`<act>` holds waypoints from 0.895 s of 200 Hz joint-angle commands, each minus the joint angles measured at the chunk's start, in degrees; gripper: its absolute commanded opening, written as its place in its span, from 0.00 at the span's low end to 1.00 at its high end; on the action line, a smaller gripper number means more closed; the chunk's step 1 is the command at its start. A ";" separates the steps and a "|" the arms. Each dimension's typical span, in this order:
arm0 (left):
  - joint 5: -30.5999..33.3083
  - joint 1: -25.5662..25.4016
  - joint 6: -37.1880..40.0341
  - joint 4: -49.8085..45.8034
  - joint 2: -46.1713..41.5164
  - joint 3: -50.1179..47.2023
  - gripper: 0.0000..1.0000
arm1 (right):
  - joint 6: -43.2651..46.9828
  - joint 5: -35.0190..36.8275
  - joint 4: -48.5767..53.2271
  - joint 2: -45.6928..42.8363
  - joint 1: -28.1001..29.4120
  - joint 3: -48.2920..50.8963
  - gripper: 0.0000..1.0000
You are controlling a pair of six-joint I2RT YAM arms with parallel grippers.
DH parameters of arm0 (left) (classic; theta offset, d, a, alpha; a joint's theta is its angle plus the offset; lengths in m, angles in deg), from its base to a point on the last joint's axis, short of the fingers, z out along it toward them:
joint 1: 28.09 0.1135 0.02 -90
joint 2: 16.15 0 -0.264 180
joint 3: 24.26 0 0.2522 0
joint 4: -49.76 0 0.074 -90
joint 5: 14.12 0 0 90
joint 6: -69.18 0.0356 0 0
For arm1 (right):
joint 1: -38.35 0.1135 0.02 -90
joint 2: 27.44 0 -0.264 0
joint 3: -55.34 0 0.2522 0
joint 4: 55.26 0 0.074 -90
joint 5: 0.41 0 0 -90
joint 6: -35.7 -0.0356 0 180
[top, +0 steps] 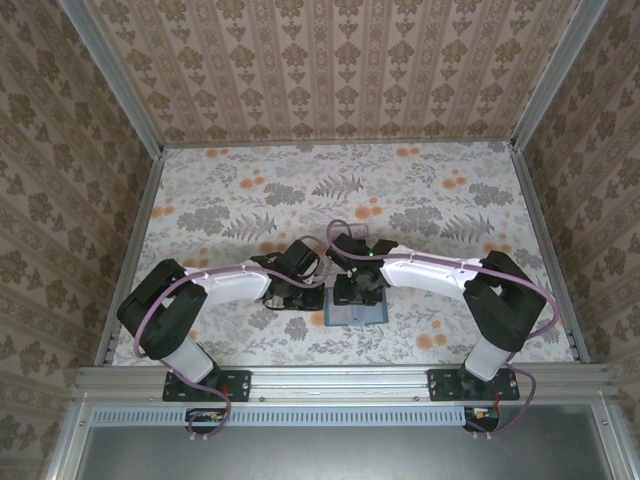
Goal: Take the credit cards out of the card holder
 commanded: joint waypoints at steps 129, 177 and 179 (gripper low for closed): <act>-0.20 0.16 0.17 -2.17 1.48 -2.79 0.03 | -9.34 -4.59 -13.08 4.87 0.81 4.36 0.30; -0.29 0.40 0.23 -2.03 1.51 -2.85 0.03 | -10.04 -3.38 -13.41 1.02 0.78 6.76 0.25; -0.29 0.38 0.24 -2.01 1.51 -2.84 0.03 | -10.00 -3.30 -13.42 0.83 0.80 6.82 0.25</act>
